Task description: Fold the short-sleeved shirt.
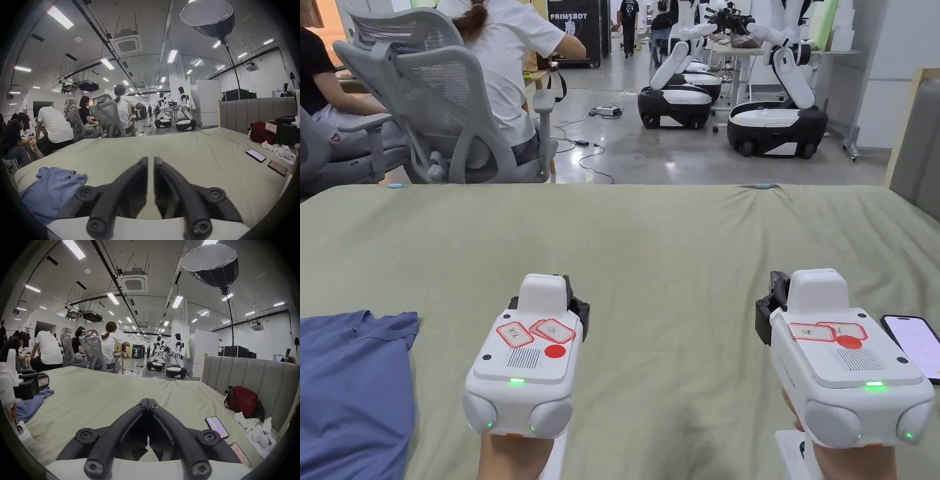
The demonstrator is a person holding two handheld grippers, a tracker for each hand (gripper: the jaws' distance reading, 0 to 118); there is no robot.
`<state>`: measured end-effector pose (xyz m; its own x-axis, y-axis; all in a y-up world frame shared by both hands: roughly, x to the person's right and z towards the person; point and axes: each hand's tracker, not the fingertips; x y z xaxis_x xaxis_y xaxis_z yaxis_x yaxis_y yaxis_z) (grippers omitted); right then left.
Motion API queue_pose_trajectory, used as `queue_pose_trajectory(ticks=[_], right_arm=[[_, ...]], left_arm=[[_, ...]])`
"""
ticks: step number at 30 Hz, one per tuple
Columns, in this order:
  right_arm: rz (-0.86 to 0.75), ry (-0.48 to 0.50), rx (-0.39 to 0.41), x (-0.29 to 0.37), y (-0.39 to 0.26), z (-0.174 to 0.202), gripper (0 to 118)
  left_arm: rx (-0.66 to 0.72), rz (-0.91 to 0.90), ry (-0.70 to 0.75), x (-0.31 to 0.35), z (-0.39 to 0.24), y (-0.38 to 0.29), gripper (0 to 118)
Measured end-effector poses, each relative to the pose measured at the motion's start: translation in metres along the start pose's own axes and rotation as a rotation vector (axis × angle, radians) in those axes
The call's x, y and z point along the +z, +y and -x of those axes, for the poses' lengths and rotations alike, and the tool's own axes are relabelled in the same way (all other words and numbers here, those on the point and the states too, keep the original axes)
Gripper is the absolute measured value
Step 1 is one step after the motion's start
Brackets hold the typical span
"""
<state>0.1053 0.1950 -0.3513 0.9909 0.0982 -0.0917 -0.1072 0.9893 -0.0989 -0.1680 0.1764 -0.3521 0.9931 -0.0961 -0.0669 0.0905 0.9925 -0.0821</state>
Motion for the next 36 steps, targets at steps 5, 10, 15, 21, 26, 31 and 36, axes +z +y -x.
queue_pose_trajectory(ticks=[5,10,15,21,26,31,36], right_arm=[[-0.003,0.008,-0.001,0.001,0.002,0.002,0],[-0.022,0.079,-0.005,-0.007,0.010,0.035,0],[-0.051,0.242,0.009,-0.018,0.021,0.103,0],[-0.061,0.432,0.026,-0.017,0.025,0.186,0],[-0.063,0.516,0.045,-0.011,0.025,0.228,0],[-0.060,0.548,0.053,-0.009,0.025,0.243,0],[-0.051,0.556,0.077,-0.009,0.024,0.243,0]], left_arm=[[0.021,0.000,0.004,0.003,0.006,0.003,3],[0.022,-0.004,0.068,0.016,0.034,0.004,3],[0.008,0.003,0.242,0.044,0.098,0.004,3],[0.012,0.016,0.419,0.086,0.168,-0.001,3],[0.016,0.037,0.501,0.109,0.201,-0.006,3],[0.028,0.058,0.514,0.112,0.212,-0.012,3],[0.039,0.226,0.450,0.087,0.224,-0.014,3]])
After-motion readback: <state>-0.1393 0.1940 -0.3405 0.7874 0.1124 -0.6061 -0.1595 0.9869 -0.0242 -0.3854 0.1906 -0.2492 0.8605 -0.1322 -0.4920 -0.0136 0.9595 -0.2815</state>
